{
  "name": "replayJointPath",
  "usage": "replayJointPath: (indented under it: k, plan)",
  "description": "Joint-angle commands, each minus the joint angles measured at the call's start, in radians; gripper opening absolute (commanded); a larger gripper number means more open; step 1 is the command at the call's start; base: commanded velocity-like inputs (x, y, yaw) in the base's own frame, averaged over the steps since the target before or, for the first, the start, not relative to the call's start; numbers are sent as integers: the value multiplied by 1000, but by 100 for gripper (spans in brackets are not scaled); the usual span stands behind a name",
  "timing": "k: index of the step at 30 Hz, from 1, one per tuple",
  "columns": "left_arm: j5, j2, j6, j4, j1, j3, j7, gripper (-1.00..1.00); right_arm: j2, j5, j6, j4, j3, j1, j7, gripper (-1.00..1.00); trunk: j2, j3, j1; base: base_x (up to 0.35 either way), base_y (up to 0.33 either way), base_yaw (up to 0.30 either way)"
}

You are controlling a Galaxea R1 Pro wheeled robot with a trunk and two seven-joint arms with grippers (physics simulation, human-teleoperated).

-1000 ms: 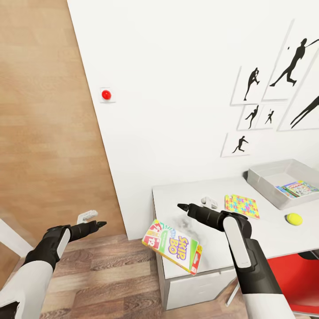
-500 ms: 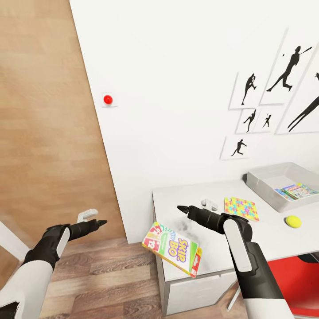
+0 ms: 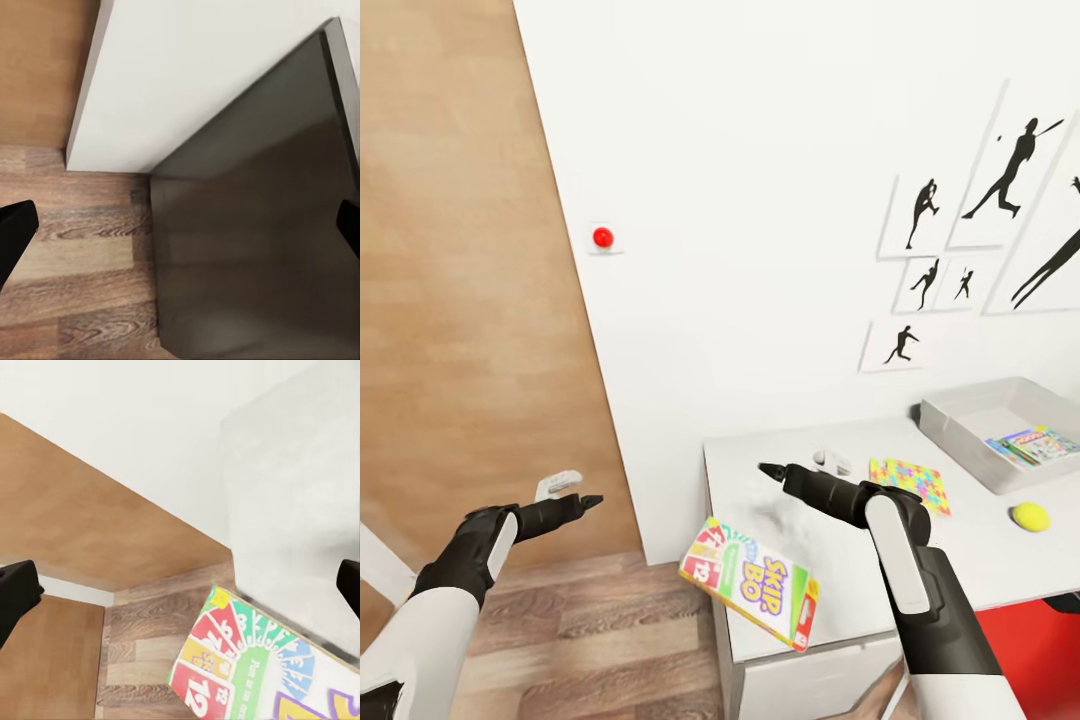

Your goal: Put all the toys in the child's room - the three board games (two on the bed and one on the table), the two jigsaw puzzles on the table, and the tennis ball on the table - inside the toy box on the table in the child's room.

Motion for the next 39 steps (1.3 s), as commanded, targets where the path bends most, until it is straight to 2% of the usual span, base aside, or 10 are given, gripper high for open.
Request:
replayJointPath:
  k: [1, 6, 10, 29, 32, 34, 38, 39]
  plan:
    - [-3, -1, 7, -1, -1, 4, -6, 100, 1, -3, 5, -1, -3, -1, 11, 100, -2, 0, 1, 277, 0, 0]
    - [-3, -1, 7, -1, -1, 4, -5, 100, -4, 5, -1, 7, -6, 2, 143, 100, -2, 8, 1, 298, 0, 0]
    - [-3, -2, 7, -1, -1, 3, -6, 100, -5, 11, -6, 8, -9, 20, 212, 100, -2, 14, 1, 149, 0, 3]
    - [-2, -2, 11, 1, -1, 4, -7, 100, -4, 12, -10, 13, -5, 26, 232, 100, -2, 22, 1, -30, 0, 12]
    - [-2, -1, 47, 3, -1, 5, -7, 100, -4, 8, -10, 12, -7, 26, 233, 100, -2, 22, 1, -1, 0, 0]
    - [-2, -2, 94, 5, -1, 6, -8, 100, -5, 4, -9, 8, -10, 26, 233, 100, -2, 22, 1, 0, 0, 0]
    - [-2, -4, 123, 18, -1, 5, -7, 100, -6, 2, -9, 4, -13, 26, 233, 100, -2, 22, 1, 0, 0, 0]
    - [2, -4, 134, 44, -2, 6, -26, 100, -6, 2, -7, 3, -19, 26, 235, 100, -2, 22, 1, 0, 0, 0]
